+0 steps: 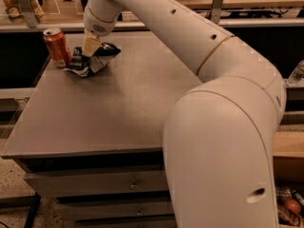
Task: Move blue chip bag near coke can
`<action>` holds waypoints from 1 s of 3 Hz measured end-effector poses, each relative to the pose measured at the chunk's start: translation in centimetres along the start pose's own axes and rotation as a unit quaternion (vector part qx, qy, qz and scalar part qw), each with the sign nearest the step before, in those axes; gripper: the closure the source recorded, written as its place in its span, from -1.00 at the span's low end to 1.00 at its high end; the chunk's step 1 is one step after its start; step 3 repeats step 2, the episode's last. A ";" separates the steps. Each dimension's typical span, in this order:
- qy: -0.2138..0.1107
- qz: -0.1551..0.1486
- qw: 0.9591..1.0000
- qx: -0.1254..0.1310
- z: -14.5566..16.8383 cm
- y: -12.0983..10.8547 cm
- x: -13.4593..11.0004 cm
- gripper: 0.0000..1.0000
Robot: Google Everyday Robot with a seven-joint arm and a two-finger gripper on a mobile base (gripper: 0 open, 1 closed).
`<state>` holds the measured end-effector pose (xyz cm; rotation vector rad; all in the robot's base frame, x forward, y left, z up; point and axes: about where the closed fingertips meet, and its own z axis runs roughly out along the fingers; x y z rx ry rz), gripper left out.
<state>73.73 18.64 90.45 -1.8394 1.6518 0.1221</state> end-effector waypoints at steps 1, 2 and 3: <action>0.000 0.000 1.000 -0.002 0.3 0.1 0.0 -1.00; 0.000 0.000 1.000 -0.002 0.3 0.1 0.0 -1.00; 0.000 0.000 1.000 -0.002 0.3 0.1 0.0 -1.00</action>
Offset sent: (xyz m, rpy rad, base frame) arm -0.0001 0.0015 -0.0028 -0.0019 0.0036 0.0022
